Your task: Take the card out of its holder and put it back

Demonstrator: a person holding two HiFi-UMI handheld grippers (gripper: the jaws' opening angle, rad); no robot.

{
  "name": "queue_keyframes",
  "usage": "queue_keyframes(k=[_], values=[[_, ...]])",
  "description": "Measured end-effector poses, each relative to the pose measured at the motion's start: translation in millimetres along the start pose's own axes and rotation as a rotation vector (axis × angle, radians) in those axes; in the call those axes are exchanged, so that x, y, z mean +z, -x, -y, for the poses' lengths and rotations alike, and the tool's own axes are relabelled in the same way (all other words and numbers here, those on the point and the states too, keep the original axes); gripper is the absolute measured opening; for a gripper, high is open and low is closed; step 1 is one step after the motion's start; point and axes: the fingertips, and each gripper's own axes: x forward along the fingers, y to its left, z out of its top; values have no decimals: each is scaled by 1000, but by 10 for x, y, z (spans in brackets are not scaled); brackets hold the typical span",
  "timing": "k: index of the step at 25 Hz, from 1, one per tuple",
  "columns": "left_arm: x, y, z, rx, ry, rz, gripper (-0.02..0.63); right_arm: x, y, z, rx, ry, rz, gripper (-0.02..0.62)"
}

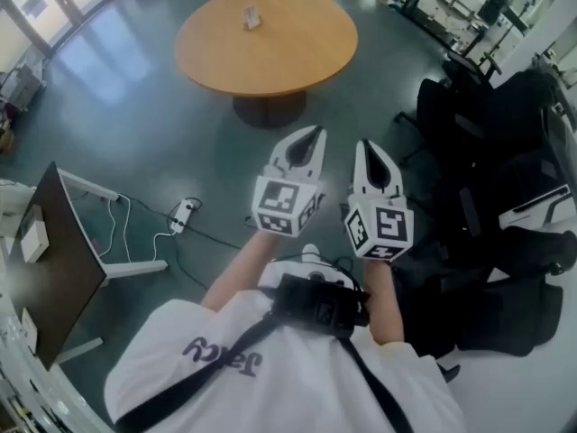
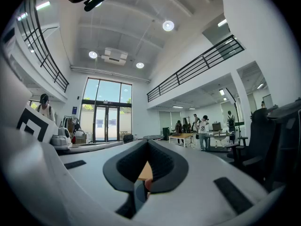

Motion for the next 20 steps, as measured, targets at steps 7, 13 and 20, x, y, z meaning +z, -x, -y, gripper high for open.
queue_keyframes(k=[7,13,20], values=[[-78,224,119,-28,-3,-28,14,-79,159,-135,-7,-32,0,18],[-139,502,37,-37,3,-54,14,-157,311,-383,-3,-94,-7,20],[-292,658,21,-60,59,-83,14,-317,594,-394,-78,-101,-41,20]])
